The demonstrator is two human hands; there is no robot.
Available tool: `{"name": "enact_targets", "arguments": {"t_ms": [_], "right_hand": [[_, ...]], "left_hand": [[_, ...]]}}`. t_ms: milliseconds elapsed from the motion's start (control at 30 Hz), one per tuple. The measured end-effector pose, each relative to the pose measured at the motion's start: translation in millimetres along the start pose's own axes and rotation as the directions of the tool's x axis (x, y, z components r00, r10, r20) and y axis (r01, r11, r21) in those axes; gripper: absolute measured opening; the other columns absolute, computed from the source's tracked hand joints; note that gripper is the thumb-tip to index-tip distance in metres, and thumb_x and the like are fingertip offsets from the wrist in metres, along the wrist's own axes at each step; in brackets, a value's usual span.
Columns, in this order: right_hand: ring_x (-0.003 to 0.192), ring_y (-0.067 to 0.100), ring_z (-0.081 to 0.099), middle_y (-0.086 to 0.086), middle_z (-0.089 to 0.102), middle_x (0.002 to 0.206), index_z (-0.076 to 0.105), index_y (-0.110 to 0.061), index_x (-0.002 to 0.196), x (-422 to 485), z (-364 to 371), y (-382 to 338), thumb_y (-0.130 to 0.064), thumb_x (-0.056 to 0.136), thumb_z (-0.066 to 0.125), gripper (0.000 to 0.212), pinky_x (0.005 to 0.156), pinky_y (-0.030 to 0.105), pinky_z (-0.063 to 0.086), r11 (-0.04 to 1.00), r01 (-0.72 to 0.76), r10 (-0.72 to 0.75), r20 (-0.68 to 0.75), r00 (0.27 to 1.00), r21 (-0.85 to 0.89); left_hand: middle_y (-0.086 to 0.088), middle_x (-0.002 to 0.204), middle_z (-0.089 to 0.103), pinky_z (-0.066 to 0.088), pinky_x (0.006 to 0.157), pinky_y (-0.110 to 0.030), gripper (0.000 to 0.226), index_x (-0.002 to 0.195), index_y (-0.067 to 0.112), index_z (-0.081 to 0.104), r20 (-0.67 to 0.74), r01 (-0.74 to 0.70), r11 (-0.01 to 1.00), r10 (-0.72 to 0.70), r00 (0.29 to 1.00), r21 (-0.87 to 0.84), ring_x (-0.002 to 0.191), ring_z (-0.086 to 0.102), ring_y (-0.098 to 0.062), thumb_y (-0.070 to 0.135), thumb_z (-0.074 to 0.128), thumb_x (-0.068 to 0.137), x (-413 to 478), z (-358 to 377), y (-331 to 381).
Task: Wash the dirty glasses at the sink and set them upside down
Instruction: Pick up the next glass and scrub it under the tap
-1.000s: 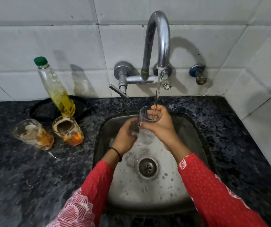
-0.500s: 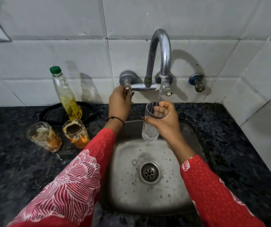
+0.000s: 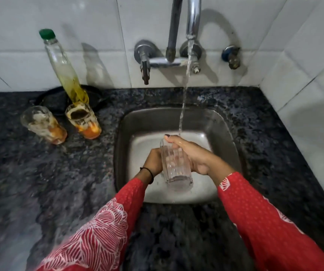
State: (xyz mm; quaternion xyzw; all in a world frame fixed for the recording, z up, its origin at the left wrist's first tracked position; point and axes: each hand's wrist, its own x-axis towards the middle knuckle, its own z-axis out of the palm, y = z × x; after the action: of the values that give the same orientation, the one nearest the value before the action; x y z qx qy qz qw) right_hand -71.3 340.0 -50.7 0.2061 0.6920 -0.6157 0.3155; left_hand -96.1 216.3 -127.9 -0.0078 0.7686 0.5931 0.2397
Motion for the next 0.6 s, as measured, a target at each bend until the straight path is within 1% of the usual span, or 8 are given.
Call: {"name": "enact_targets", "arguments": {"t_ms": [33,67,133,200,333,433,500,600], "right_hand": [[0.09,0.027,0.071,0.011,0.074,0.094,0.07,-0.016,0.099,2.3,1.6,6.0,-0.068,0.072,0.06,0.059,0.089,0.042,0.054,0.998,-0.055,0.055,0.036,0.998,0.007],[0.089,0.028,0.071,0.013,0.074,0.093,0.071,-0.013,0.098,3.9,2.8,10.0,-0.069,0.071,0.06,0.063,0.091,0.043,0.053,0.996,-0.085,0.082,0.073,0.994,0.038],[0.075,0.025,0.069,0.011,0.072,0.08,0.071,-0.01,0.087,6.0,3.0,15.5,-0.063,0.078,0.057,0.056,0.083,0.039,0.053,0.986,-0.09,0.074,0.114,0.991,0.141],[0.067,0.023,0.065,0.01,0.069,0.073,0.069,-0.009,0.082,10.4,1.3,20.6,-0.057,0.084,0.053,0.051,0.077,0.037,0.051,0.959,-0.088,0.06,0.113,0.992,0.268],[0.071,0.022,0.063,0.009,0.068,0.077,0.067,-0.012,0.088,23.5,2.8,33.6,-0.059,0.084,0.048,0.051,0.075,0.037,0.051,0.877,-0.096,0.088,0.04,0.995,0.47],[0.068,0.025,0.066,0.012,0.069,0.077,0.067,-0.011,0.09,26.7,11.3,42.6,-0.056,0.088,0.044,0.051,0.066,0.035,0.055,0.821,-0.12,0.126,0.028,0.992,0.558],[0.069,0.023,0.067,0.01,0.07,0.075,0.071,-0.013,0.083,26.1,21.7,47.4,-0.054,0.088,0.046,0.048,0.067,0.035,0.052,0.833,-0.113,0.112,0.035,0.993,0.541],[0.07,0.021,0.065,0.005,0.068,0.076,0.068,-0.017,0.082,26.3,33.3,49.3,-0.053,0.085,0.051,0.039,0.063,0.031,0.048,0.877,-0.076,0.091,-0.008,0.996,0.474]], "left_hand": [[-0.004,0.078,0.063,0.05,0.077,-0.03,0.023,0.102,-0.011,0.066,-0.017,0.008,1.0,-0.007,1.0,0.013,0.077,0.06,-0.017,-0.003,0.046,0.093,-1.9,0.5,-4.6],[-0.002,0.075,0.063,0.049,0.076,-0.029,0.022,0.1,-0.011,0.066,-0.034,0.002,0.999,-0.001,0.999,0.032,0.077,0.06,-0.014,-0.006,0.047,0.092,-3.3,0.3,-8.3],[0.01,0.064,0.063,0.049,0.065,-0.014,0.019,0.099,-0.014,0.064,-0.048,-0.041,0.998,0.043,0.998,0.049,0.061,0.057,0.006,-0.013,0.049,0.088,-8.4,-2.6,-12.2],[0.015,0.066,0.066,0.048,0.059,-0.007,0.026,0.106,-0.012,0.061,-0.018,-0.091,0.996,0.091,0.996,0.01,0.056,0.057,0.012,-0.019,0.05,0.084,-13.0,-7.8,-11.6],[-0.011,0.113,0.059,0.049,0.083,-0.012,0.049,0.129,-0.005,0.047,0.063,-0.181,0.983,0.18,0.982,0.01,0.087,0.061,0.012,-0.018,0.054,0.082,-30.6,-22.5,-18.9],[0.003,0.141,0.043,0.036,0.106,-0.02,0.077,0.14,0.021,0.035,0.149,-0.261,0.962,0.247,0.957,0.079,0.125,0.046,-0.002,0.012,0.071,0.072,-61.4,-24.5,-20.5],[0.005,0.147,0.037,0.03,0.112,-0.021,0.085,0.14,0.031,0.034,0.142,-0.357,0.927,0.34,0.929,0.115,0.136,0.035,-0.006,0.021,0.079,0.068,-74.1,-18.9,-15.3],[0.004,0.142,0.044,0.035,0.108,-0.02,0.08,0.133,0.028,0.043,0.059,-0.404,0.911,0.401,0.914,0.08,0.133,0.041,-0.007,0.015,0.084,0.066,-83.2,-15.1,-7.0]]}}
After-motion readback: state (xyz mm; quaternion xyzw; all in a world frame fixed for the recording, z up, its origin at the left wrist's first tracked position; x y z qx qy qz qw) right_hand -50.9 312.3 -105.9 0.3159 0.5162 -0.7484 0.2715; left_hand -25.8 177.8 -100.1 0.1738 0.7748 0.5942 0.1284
